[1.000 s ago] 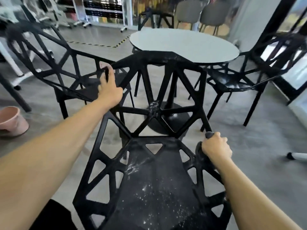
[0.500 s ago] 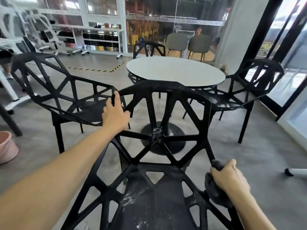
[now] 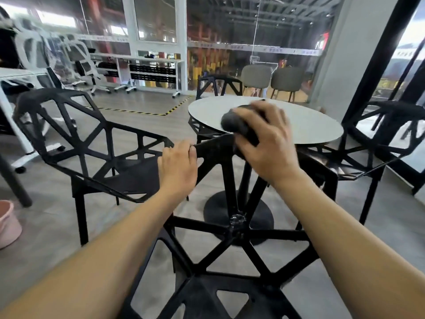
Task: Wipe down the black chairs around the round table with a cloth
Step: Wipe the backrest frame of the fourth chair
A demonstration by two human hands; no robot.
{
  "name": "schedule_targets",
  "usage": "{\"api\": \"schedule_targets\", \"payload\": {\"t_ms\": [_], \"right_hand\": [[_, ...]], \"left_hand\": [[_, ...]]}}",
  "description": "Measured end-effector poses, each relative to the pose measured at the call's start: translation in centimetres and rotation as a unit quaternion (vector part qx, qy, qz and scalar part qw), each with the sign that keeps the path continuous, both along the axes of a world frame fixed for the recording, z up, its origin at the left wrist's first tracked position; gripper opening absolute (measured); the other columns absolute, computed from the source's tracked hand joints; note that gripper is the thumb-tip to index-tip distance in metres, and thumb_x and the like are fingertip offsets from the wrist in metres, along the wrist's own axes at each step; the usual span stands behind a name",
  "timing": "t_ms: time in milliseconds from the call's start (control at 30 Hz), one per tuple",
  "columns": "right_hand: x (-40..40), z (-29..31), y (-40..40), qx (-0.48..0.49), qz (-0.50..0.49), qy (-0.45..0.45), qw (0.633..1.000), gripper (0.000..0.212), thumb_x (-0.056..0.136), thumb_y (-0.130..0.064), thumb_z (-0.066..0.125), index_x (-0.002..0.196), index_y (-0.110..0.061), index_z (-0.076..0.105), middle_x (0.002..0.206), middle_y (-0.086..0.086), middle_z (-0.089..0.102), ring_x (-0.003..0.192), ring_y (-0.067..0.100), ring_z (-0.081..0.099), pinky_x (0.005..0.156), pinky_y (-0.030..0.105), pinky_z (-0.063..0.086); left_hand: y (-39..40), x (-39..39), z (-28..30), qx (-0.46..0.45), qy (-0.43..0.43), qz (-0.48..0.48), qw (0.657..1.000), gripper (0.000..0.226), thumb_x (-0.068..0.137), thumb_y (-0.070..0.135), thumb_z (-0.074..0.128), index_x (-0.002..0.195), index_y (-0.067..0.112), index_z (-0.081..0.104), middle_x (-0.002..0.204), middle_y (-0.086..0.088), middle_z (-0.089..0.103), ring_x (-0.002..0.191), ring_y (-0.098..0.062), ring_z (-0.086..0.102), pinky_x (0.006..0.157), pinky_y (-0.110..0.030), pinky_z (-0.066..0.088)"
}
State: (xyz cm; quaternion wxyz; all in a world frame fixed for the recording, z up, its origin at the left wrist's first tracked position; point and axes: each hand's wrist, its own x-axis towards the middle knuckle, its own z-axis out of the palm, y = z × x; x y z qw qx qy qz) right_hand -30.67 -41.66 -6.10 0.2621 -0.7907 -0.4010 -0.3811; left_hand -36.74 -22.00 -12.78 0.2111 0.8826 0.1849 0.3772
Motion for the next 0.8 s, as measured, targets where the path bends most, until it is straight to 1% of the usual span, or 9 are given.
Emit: {"api": "schedule_targets", "payload": {"t_ms": [67, 133, 200, 267, 333, 433, 567, 667, 800], "right_hand": [[1.9, -1.9, 2.4, -0.134, -0.027, -0.049, 0.989, 0.048, 0.091, -0.052, 0.057, 0.136, -0.036, 0.058, 0.141, 0.002, 0.050, 0.126, 0.027, 0.047, 0.100, 0.043, 0.033], [2.9, -3.6, 4.2, -0.193, -0.069, -0.053, 0.977, 0.053, 0.094, -0.068, 0.041, 0.137, -0.041, 0.056, 0.146, 0.000, 0.048, 0.132, 0.026, 0.043, 0.105, 0.049, 0.030], [3.6, -4.1, 5.2, -0.174, -0.076, -0.054, 0.980, 0.054, 0.096, -0.071, 0.034, 0.132, -0.040, 0.060, 0.141, -0.001, 0.053, 0.133, 0.026, 0.043, 0.107, 0.053, 0.029], [4.3, -4.4, 5.7, -0.145, -0.067, -0.078, 0.984, 0.049, 0.098, -0.066, 0.040, 0.125, -0.035, 0.066, 0.129, 0.002, 0.060, 0.125, 0.029, 0.050, 0.103, 0.054, 0.034], [4.6, -4.5, 5.9, -0.135, -0.063, -0.101, 0.984, 0.045, 0.098, -0.062, 0.045, 0.121, -0.031, 0.068, 0.121, 0.005, 0.063, 0.115, 0.033, 0.054, 0.095, 0.052, 0.039], [5.0, -4.7, 4.7, -0.141, -0.075, -0.119, 0.980, 0.043, 0.099, -0.059, 0.044, 0.122, -0.030, 0.066, 0.118, 0.006, 0.063, 0.108, 0.034, 0.055, 0.088, 0.049, 0.041], [6.6, -4.7, 0.0, -0.101, -0.166, -0.060, 0.979, 0.042, 0.097, -0.056, 0.046, 0.123, -0.027, 0.064, 0.116, 0.007, 0.062, 0.104, 0.036, 0.056, 0.086, 0.048, 0.042], [6.7, -4.9, -4.0, -0.070, -0.218, 0.019, 0.973, 0.043, 0.097, -0.056, 0.045, 0.122, -0.024, 0.061, 0.112, 0.011, 0.061, 0.102, 0.039, 0.056, 0.083, 0.046, 0.044], [6.0, -5.2, -9.3, -0.025, -0.275, 0.092, 0.957, 0.044, 0.098, -0.057, 0.042, 0.118, -0.021, 0.057, 0.108, 0.014, 0.063, 0.100, 0.040, 0.058, 0.076, 0.044, 0.042]], "left_hand": [[-0.2, 0.1, -0.3, 0.022, -0.018, 0.019, 0.999, 0.024, 0.105, 0.026, 0.039, 0.102, 0.015, 0.060, 0.100, -0.011, 0.066, 0.096, -0.037, 0.051, 0.080, -0.043, 0.034], [-0.2, 0.4, -0.5, 0.024, -0.029, 0.033, 0.999, 0.024, 0.105, 0.025, 0.040, 0.106, 0.014, 0.062, 0.107, -0.012, 0.067, 0.099, -0.038, 0.051, 0.083, -0.045, 0.034], [-0.1, 0.7, -0.6, 0.014, -0.035, 0.047, 0.998, 0.026, 0.105, 0.025, 0.041, 0.108, 0.013, 0.063, 0.111, -0.012, 0.067, 0.102, -0.039, 0.050, 0.085, -0.044, 0.032], [-0.4, 1.1, -0.8, 0.012, -0.040, 0.059, 0.997, 0.027, 0.105, 0.026, 0.040, 0.107, 0.012, 0.063, 0.111, -0.013, 0.067, 0.101, -0.039, 0.050, 0.084, -0.044, 0.030], [-0.5, 1.3, -1.2, 0.017, -0.048, 0.077, 0.996, 0.028, 0.106, 0.029, 0.040, 0.102, 0.012, 0.062, 0.106, -0.013, 0.067, 0.097, -0.039, 0.050, 0.082, -0.044, 0.029], [-0.7, 1.6, -1.6, 0.025, -0.068, 0.105, 0.992, 0.030, 0.105, 0.030, 0.039, 0.091, 0.011, 0.058, 0.092, -0.015, 0.065, 0.088, -0.039, 0.050, 0.078, -0.044, 0.028], [-0.8, 2.1, -1.6, 0.034, -0.080, 0.116, 0.989, 0.032, 0.106, 0.030, 0.038, 0.089, 0.011, 0.057, 0.088, -0.013, 0.063, 0.085, -0.036, 0.048, 0.077, -0.042, 0.026], [-0.8, 1.9, -1.7, 0.028, -0.093, 0.115, 0.989, 0.030, 0.106, 0.029, 0.038, 0.088, 0.013, 0.055, 0.088, -0.011, 0.062, 0.082, -0.030, 0.040, 0.076, -0.038, 0.020], [-1.0, 1.8, -1.7, 0.020, -0.094, 0.100, 0.990, 0.029, 0.106, 0.029, 0.037, 0.088, 0.014, 0.054, 0.085, -0.009, 0.061, 0.081, -0.024, 0.032, 0.076, -0.039, 0.023]]}}
